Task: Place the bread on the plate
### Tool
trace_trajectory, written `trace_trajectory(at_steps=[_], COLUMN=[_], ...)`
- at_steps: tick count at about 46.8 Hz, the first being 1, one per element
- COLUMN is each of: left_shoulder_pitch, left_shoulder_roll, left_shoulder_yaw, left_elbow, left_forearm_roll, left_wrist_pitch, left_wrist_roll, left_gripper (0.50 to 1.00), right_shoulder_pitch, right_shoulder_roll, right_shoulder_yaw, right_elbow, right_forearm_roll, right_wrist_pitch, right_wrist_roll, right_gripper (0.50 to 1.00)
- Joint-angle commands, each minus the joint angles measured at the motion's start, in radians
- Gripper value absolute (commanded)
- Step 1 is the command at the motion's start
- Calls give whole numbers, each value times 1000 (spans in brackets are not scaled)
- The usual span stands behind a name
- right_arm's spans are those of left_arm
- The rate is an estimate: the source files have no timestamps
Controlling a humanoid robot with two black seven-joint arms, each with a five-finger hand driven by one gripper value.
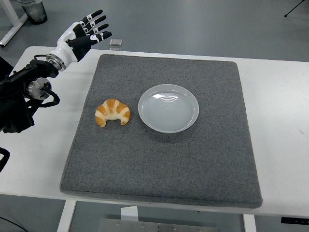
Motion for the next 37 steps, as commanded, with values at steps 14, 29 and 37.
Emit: trace_trajectory(at_steps=[14,29,37], left_shoulder_pitch=[-2,-5,-13], left_shoulder_roll=[3,171,296], left_shoulder_yaw=[2,28,78], left_elbow=[-2,-316,-561], left_forearm_roll=[2,17,23], left_wrist_pitch=[0,103,224], left_wrist_roll=[0,8,11], left_gripper=[990,990,990], right_shoulder_pitch=[-1,-1,1], right_shoulder_roll=[0,0,0], right_shoulder_yaw=[-1,-1,0], right_elbow=[1,1,1], right_forearm_roll=[0,0,0], right_wrist_pitch=[0,0,0], right_wrist_roll=[0,0,0], right_gripper=[954,952,952])
